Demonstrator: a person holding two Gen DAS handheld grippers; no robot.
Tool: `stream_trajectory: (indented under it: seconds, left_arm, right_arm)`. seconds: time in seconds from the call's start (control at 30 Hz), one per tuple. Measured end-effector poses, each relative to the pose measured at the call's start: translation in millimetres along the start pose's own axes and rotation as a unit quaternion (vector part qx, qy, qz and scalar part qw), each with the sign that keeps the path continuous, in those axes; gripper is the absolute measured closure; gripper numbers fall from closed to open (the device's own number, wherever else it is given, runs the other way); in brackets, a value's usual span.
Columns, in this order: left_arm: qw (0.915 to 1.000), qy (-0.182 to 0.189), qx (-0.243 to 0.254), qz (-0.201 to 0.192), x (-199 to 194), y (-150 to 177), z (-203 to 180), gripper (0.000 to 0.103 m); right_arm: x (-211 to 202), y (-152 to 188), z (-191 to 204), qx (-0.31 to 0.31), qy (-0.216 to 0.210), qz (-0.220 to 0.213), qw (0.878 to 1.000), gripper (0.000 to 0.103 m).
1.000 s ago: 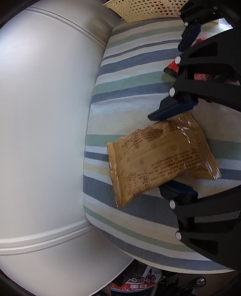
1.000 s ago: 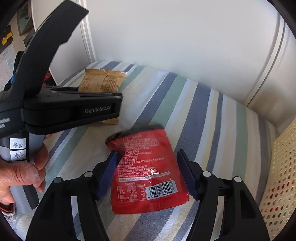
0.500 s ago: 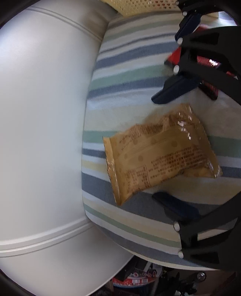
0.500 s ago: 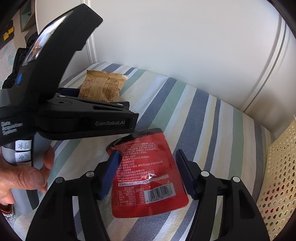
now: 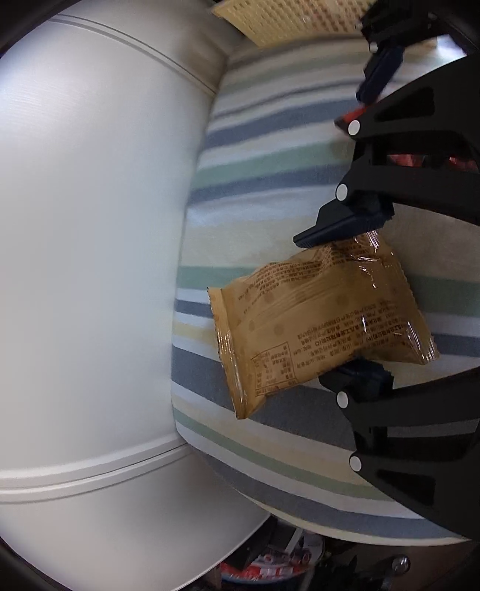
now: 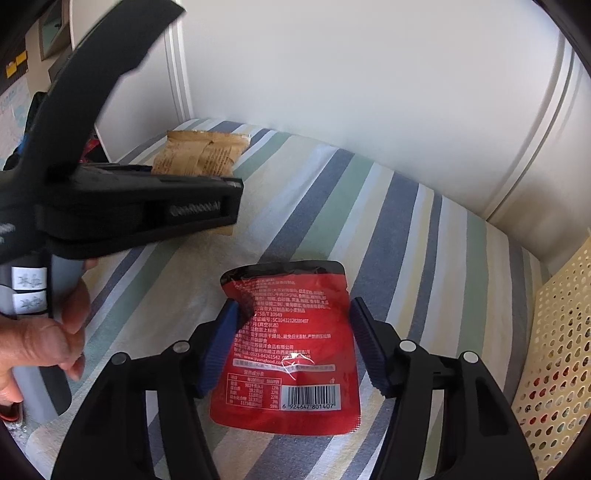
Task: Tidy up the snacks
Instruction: 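Lift the tan packet with the left tool while the right tool carries the red packet toward the basket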
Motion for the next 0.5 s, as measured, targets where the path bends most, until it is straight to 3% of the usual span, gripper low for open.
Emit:
stream_trajectory:
  seconds: [0.13,0.33,0.5]
  left_arm:
    - [0.9993,0.002,0.009,-0.036,-23,1,-3,0.048]
    - [0.9953,-0.017,0.047,-0.084,-50,11,-22,0.048]
    - [0.9948,-0.001,0.041,-0.093,-66,17,-17,0.048]
  right_arm:
    - [-7,-1,0,-0.001,0.005,-0.011,1.0,0.047]
    - [-9,0,-6,0.014,-0.008,-0.011,1.0,0.047]
    - [-8,3,-18,0.035,-0.023,-0.011,0.999,0.047]
Point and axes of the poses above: each gripper's, at about its wrist camera, not at the fingertips, and x roughly the way its jaws point, z to its left, y to its underside, the point moved 2 cm from there along x, roughly the way its jaws point, and after that the axes turned 7 degrees about -x, right-handed, at the moved point
